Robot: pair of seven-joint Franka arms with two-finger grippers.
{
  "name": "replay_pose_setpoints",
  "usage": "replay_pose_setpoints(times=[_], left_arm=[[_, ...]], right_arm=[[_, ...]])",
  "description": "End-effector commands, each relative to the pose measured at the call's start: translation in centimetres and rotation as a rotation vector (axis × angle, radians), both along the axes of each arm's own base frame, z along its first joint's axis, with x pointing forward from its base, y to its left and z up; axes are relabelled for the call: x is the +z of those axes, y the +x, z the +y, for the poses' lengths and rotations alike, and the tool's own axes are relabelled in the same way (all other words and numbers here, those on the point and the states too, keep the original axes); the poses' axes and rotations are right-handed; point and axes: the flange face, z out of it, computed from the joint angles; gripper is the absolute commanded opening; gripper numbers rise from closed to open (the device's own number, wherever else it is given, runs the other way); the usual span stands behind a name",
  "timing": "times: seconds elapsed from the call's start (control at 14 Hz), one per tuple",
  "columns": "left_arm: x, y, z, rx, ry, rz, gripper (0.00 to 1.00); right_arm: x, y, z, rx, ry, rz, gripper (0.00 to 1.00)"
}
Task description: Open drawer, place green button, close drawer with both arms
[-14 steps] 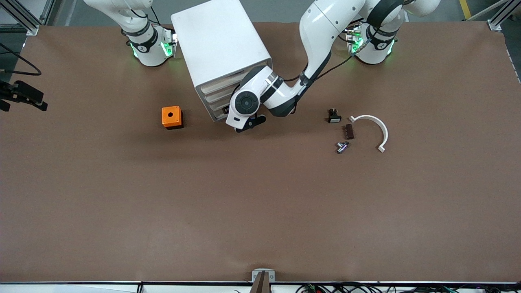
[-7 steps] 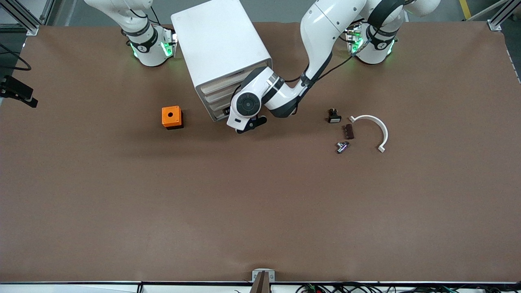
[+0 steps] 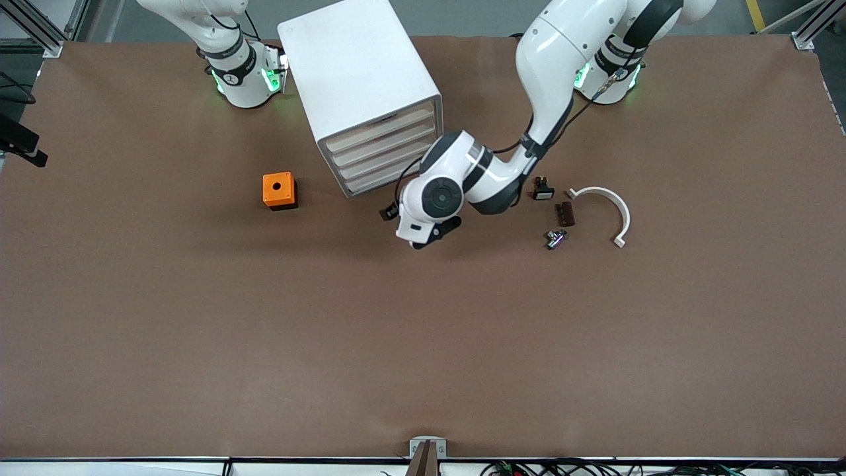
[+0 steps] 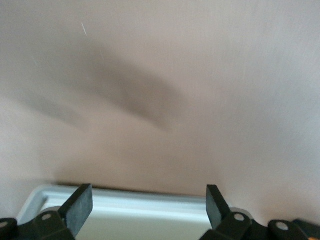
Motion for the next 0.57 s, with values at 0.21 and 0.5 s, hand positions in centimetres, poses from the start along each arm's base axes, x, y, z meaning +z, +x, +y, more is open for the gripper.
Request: replay_pose_setpoints(times=[0.21,0.5], left_arm=[[1.3,7.7,9.3,0.083,0.077,-0.093,1.00],[1.0,12.6,17.2,0.092,0.200,-0.189,1.00]], right_arm=[[0.9,-1.4,-0.8,-0.031,0.091,0.053,1.00],[1.3,-1.5,-2.8,-0.067,0.095,0.019,1.00]])
